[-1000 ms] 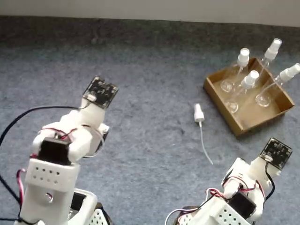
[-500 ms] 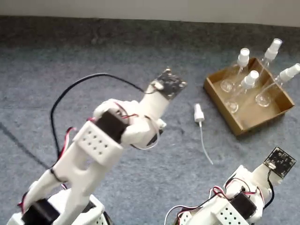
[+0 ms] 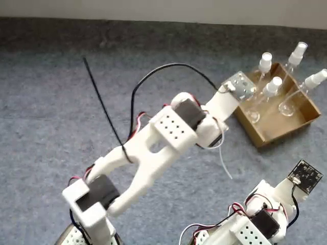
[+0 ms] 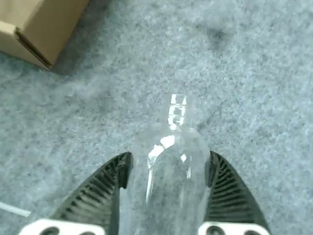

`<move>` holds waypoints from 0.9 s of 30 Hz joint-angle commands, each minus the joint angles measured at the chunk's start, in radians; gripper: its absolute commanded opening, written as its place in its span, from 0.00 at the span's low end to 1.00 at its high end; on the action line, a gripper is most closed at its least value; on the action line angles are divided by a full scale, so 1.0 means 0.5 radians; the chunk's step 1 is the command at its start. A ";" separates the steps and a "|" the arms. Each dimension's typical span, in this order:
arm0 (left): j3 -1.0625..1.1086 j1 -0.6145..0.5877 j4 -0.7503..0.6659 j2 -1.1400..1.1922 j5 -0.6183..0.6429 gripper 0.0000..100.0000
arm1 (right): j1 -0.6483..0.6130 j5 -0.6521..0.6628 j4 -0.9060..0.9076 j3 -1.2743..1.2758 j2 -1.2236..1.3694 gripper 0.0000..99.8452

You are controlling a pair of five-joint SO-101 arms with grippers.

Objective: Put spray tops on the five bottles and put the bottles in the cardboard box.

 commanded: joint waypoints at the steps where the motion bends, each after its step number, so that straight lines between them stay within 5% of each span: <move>1: -0.462 0.014 -0.009 0.247 0.270 0.04 | 0.020 -0.015 -0.032 -0.005 -0.005 0.11; 17: -0.990 -0.023 -0.009 0.876 1.007 0.04 | 0.020 -0.015 -0.032 -0.005 -0.005 0.11; 23: -0.984 -0.051 -0.012 0.879 1.188 0.20 | 0.023 -0.015 -0.032 -0.005 -0.005 0.11; 27: -0.980 -0.060 -0.018 0.891 1.218 0.21 | 0.023 -0.009 -0.032 -0.005 -0.005 0.11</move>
